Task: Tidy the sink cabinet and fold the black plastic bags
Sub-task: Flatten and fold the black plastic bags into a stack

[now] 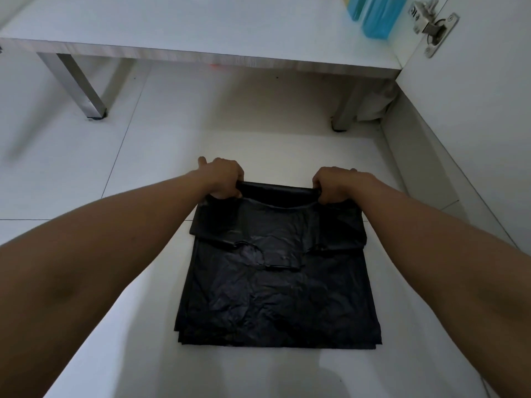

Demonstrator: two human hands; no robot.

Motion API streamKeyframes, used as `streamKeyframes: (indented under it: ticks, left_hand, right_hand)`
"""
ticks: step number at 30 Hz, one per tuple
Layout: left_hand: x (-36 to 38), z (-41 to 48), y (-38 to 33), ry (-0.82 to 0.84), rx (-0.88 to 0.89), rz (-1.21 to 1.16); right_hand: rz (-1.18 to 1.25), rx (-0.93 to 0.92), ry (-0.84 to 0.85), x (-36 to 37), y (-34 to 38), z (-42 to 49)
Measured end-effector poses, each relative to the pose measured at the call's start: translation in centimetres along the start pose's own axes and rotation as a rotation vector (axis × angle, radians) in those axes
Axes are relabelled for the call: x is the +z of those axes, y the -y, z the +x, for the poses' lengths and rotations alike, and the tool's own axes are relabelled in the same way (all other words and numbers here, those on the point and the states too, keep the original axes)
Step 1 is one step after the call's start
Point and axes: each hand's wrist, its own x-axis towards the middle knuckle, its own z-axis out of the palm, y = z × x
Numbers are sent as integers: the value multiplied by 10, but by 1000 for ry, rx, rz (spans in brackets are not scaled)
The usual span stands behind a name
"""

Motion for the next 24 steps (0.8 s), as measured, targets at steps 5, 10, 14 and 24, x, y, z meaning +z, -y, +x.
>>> streamKeyframes:
  ticks: [5,10,14,24]
  left_hand:
    - [-25,-4,12,-246,-23,-37]
    - [-57,-14,23,-546,-17,9]
    - [-70,-33,23,-620,-5,70]
    - [-10,-78,18,-546,154,185]
  right_hand:
    - [58,-27,-284,-17,-1,-1]
    - [31,-66,-590,-45,3,-15]
    - [-59,-143,-751,-53,5,-37]
    - [-232,-302,-785,29,4,-67]
